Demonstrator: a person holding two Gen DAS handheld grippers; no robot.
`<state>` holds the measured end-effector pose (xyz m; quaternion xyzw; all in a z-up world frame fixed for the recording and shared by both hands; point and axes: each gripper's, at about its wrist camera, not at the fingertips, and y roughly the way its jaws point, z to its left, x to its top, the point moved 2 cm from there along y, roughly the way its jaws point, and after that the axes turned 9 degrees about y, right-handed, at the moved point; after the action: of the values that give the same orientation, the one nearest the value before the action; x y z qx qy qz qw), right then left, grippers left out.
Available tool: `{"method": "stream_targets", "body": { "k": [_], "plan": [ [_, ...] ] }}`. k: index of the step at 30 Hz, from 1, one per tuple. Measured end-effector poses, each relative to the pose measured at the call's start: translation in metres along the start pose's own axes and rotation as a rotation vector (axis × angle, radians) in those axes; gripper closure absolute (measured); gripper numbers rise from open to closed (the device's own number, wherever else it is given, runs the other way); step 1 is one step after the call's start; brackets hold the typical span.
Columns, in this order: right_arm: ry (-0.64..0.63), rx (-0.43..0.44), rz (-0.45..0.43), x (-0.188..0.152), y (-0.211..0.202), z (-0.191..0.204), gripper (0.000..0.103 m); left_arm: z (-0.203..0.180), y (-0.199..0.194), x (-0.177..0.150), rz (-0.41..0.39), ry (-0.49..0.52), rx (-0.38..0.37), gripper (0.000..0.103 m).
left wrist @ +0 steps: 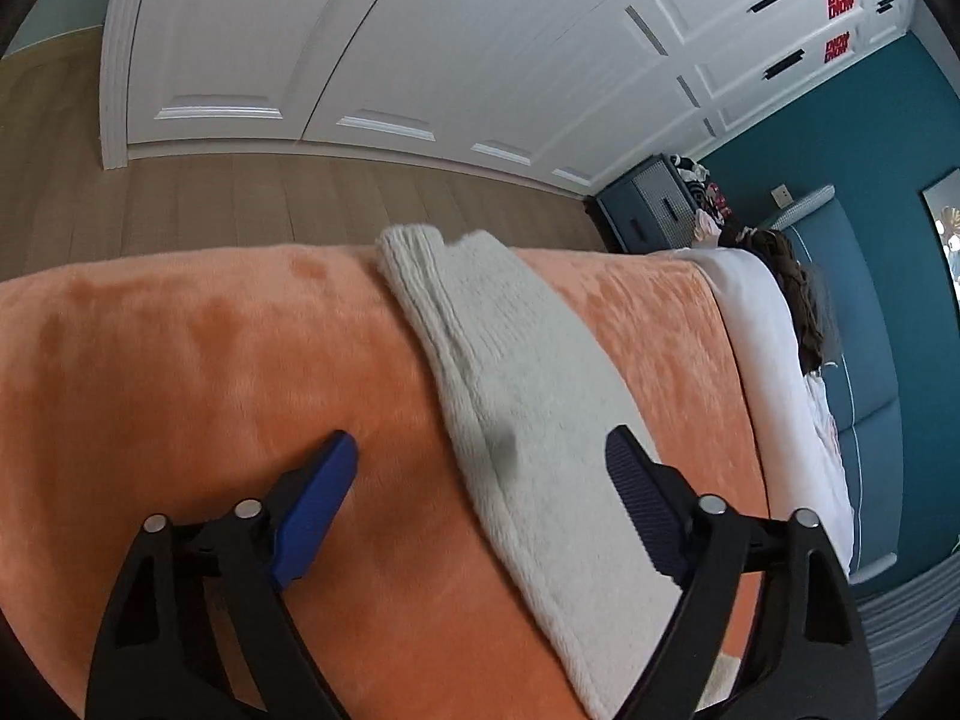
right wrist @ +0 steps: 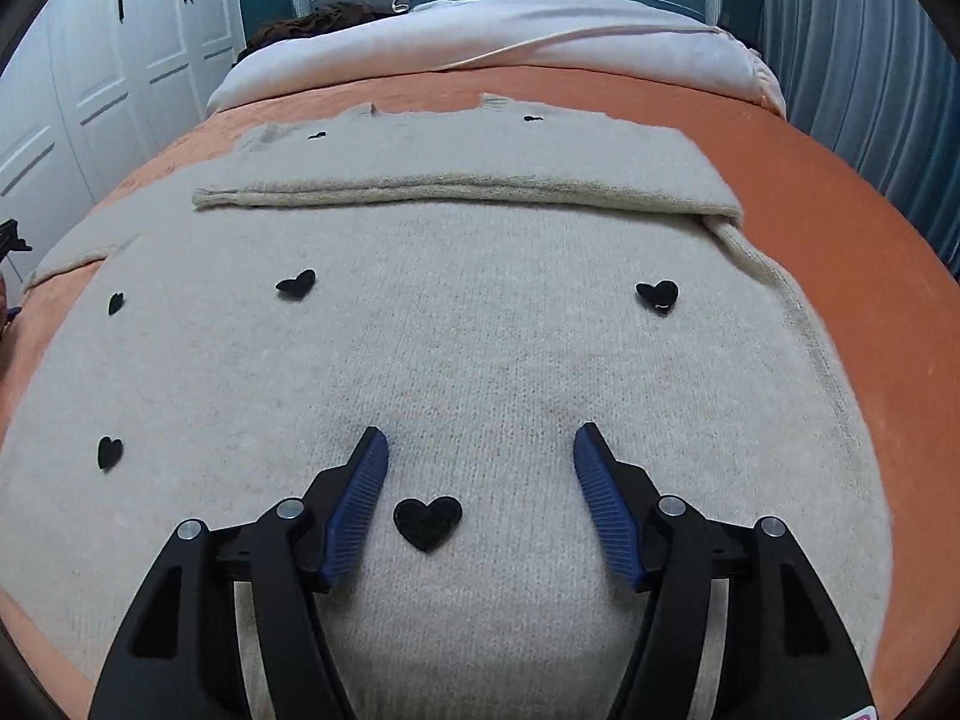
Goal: Fold small clothes
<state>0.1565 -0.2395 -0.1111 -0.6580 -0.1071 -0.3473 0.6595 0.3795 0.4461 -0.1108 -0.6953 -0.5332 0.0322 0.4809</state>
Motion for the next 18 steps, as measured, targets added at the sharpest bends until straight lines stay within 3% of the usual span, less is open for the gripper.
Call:
{"method": "stream_targets", "body": {
  "k": [1,2,3,5,8,11,15,17,18],
  "plan": [
    [0.004,0.003,0.002,0.002,0.0,-0.001,0.038,-0.001,0.004,0.005,0.007,0.003,0.001,0.067],
    [0.017,0.017,0.004,0.002,0.001,-0.005,0.038,-0.003,0.01,0.008,0.03,0.001,-0.014,0.084],
    [0.031,0.034,0.005,0.002,0.001,-0.008,0.037,-0.009,0.013,0.01,0.047,0.005,-0.027,0.093],
    [0.054,0.067,0.013,0.003,0.003,-0.013,0.035,-0.035,-0.003,0.013,-0.023,0.074,-0.076,0.094],
    [0.067,0.09,0.016,0.005,0.008,-0.011,0.033,-0.103,-0.039,0.006,-0.078,0.273,-0.183,0.095],
    [0.076,0.105,0.012,0.004,0.007,-0.012,0.032,-0.197,-0.087,-0.033,-0.084,0.451,-0.392,0.095],
    [0.096,0.15,0.019,0.005,0.006,-0.015,0.027,-0.314,-0.143,-0.153,0.029,0.641,-0.694,0.095],
    [0.101,0.169,0.021,0.006,0.006,-0.016,0.025,-0.344,-0.145,-0.214,0.134,0.679,-0.763,0.093],
    [0.105,0.182,0.024,0.006,0.006,-0.017,0.022,-0.355,-0.139,-0.253,0.204,0.698,-0.761,0.088]
  ]
}}
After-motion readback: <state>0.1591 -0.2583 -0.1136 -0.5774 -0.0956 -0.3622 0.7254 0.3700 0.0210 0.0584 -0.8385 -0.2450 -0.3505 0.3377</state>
